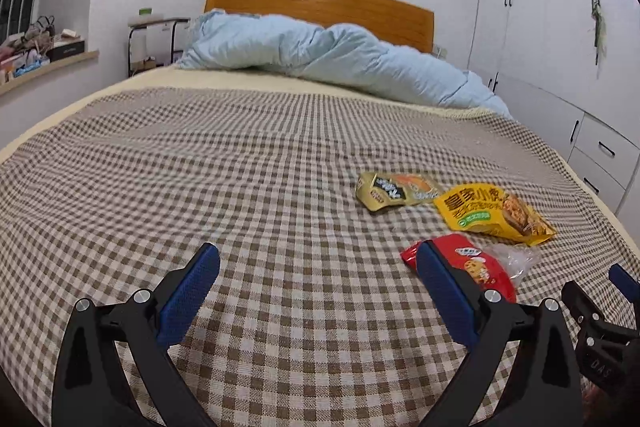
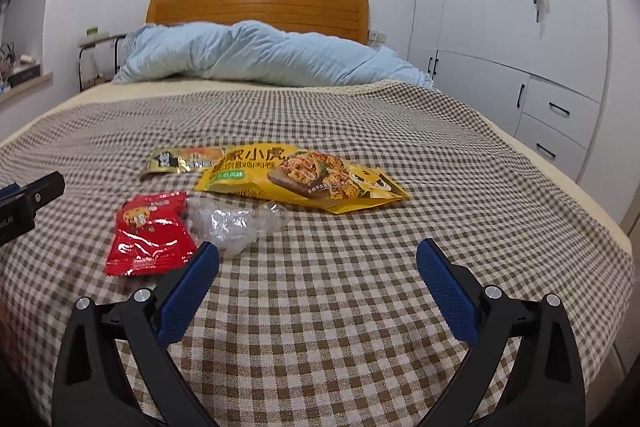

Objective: Collect trash
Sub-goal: 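Grasp the clear plastic wrapper with the right tool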

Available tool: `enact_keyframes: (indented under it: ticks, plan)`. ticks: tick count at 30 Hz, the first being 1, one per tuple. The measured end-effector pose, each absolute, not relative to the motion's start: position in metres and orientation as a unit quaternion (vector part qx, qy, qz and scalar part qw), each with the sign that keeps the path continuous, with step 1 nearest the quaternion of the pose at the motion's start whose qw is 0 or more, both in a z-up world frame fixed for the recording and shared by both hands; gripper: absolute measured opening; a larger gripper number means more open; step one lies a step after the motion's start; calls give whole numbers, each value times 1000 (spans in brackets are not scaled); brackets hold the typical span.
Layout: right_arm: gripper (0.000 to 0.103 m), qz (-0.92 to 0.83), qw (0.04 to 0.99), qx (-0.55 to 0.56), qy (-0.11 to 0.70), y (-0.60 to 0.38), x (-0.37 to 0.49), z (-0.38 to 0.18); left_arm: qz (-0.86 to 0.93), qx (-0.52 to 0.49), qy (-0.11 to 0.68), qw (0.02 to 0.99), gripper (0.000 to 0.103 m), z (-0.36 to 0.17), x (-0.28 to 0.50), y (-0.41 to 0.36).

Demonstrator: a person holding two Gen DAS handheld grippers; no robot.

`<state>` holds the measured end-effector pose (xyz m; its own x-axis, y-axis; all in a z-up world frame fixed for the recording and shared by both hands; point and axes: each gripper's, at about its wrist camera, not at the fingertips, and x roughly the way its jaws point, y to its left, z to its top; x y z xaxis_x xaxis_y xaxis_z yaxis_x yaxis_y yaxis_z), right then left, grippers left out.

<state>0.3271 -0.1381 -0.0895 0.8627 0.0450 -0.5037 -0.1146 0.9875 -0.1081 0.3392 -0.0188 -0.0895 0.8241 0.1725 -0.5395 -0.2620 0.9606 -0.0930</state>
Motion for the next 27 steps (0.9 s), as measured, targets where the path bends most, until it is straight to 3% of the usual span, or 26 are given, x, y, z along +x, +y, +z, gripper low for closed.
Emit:
enact_keyframes:
  ticks: [7,18,25,26,27]
  plan:
    - [95,31,960,-96,261,-129,326,-93,75,-84,332,936,95,-101,364,-17]
    - [95,71,942,-126,302,-104,365,-81,63,-92,303,947,95,-96,362,-18]
    - [95,58,922,-121,364,-76,406,-102,63,-93,301,947,95,-95,362,-19]
    - [94,51,917,-120,378,-76,410,-107,63,-95,301,947,95,-95,362,-18]
    - [85,49,915,-113,384,-79,413,-108,63,-95,301,947,95,-95,362,-17]
